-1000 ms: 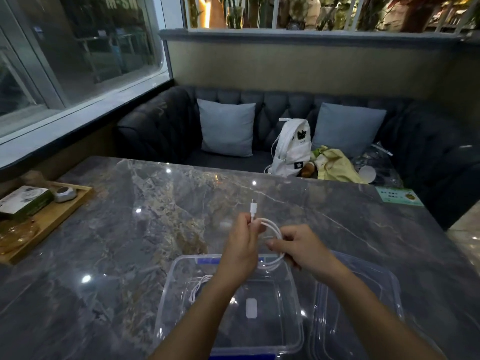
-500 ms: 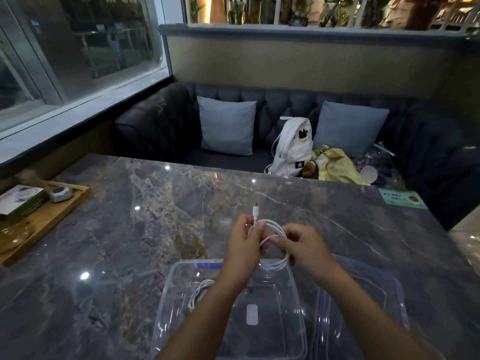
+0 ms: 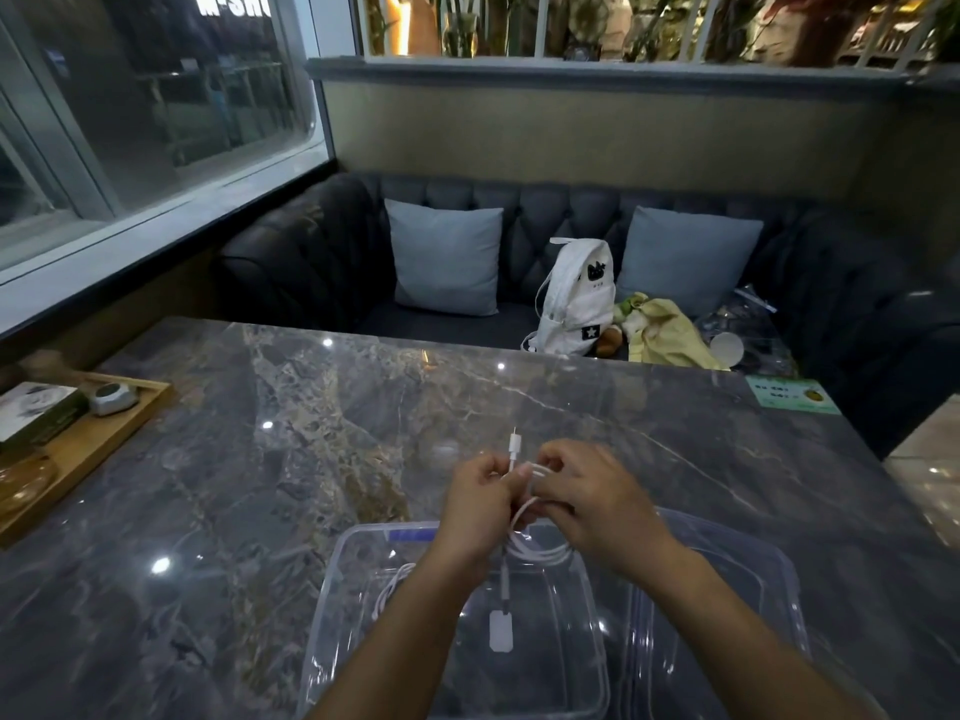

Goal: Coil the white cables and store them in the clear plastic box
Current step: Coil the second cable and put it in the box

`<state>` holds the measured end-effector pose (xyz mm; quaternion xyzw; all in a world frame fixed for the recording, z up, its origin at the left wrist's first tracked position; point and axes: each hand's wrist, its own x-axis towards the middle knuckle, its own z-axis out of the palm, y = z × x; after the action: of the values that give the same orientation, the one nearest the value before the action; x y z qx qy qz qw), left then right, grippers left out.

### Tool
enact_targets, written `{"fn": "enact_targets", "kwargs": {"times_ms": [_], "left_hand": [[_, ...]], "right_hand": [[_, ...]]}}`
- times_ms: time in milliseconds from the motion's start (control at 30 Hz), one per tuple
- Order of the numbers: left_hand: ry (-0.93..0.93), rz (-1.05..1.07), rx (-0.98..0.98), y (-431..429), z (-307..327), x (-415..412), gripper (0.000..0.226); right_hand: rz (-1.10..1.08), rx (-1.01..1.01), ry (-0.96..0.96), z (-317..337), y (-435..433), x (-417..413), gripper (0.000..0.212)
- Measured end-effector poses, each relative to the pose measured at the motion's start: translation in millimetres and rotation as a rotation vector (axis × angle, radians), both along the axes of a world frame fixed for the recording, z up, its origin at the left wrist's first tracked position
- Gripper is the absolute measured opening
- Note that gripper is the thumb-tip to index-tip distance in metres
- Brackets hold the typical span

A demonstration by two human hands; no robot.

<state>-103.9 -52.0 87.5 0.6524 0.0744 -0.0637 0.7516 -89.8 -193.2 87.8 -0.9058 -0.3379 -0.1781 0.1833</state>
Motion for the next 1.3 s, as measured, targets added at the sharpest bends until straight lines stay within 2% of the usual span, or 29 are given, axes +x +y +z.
{"fn": "enact_targets", "kwargs": {"times_ms": [100, 233, 267, 367, 467, 567, 667, 767, 900, 967, 1033, 1100, 1133, 1200, 1300], "left_hand": [[0.028, -0.07, -0.024, 6.3, 2.1, -1.3, 0.016], [0.081, -0.15, -0.119, 11.9, 2.0, -2.7, 0.012], [0.081, -0.153, -0.128, 11.6, 1.7, -3.0, 0.012], [0.064, -0.118, -0.129, 9.6, 0.1, -3.6, 0.014], [0.026, -0.051, -0.111, 6.7, -0.5, -5.7, 0.014], [-0.07, 0.047, -0.022, 5.4, -2.6, -8.7, 0.017], [-0.138, 0.084, -0.004, 4.9, -2.9, -11.4, 0.026], [-0.161, 0.1, 0.0, 5.9, -4.1, -14.0, 0.02], [-0.213, 0.152, 0.082, 6.5, -7.3, -18.0, 0.021], [-0.257, 0.168, 0.152, 5.7, -6.7, -20.4, 0.019], [-0.322, 0.159, 0.293, 2.8, -6.1, -22.9, 0.018], [-0.414, 0.162, 0.492, -0.1, -5.9, -25.1, 0.018], [-0.454, 0.172, 0.587, -0.9, -6.6, -25.6, 0.018], [-0.489, 0.18, 0.716, 0.6, -9.4, -26.2, 0.019], [-0.544, 0.123, 0.903, 8.9, -13.8, -28.4, 0.023]], "right_hand": [[0.03, 0.176, 0.04, 1.3, -0.5, -3.9, 0.007], [0.002, 0.543, 0.053, 2.4, 5.4, -12.3, 0.013], [-0.034, 0.649, 0.104, 2.9, 7.9, -14.7, 0.014], [-0.155, 1.007, 0.432, 7.1, 16.5, -21.1, 0.023], [-0.271, 1.204, 0.638, 12.7, 20.9, -18.6, 0.016], [-0.288, 1.435, 0.879, 18.9, 26.4, -18.6, 0.013], [-0.306, 1.545, 1.013, 22.8, 29.8, -18.9, 0.014], [-0.339, 1.607, 1.086, 24.5, 29.8, -18.1, 0.006], [-0.355, 1.594, 1.147, 21.4, 29.9, -18.7, 0.009], [-0.388, 1.497, 1.051, 17.9, 32.9, -19.1, 0.011], [-0.451, 1.227, 0.834, 12.0, 36.4, -19.8, 0.012], [-0.501, 0.781, 0.632, 6.1, 38.9, -19.1, 0.024], [-0.502, 0.596, 0.589, 5.1, 39.8, -18.2, 0.027], [-0.453, 0.439, 0.632, 7.2, 39.7, -14.7, 0.03], [-0.33, 0.451, 0.836, 15.9, 33.0, -9.8, 0.039]]}}
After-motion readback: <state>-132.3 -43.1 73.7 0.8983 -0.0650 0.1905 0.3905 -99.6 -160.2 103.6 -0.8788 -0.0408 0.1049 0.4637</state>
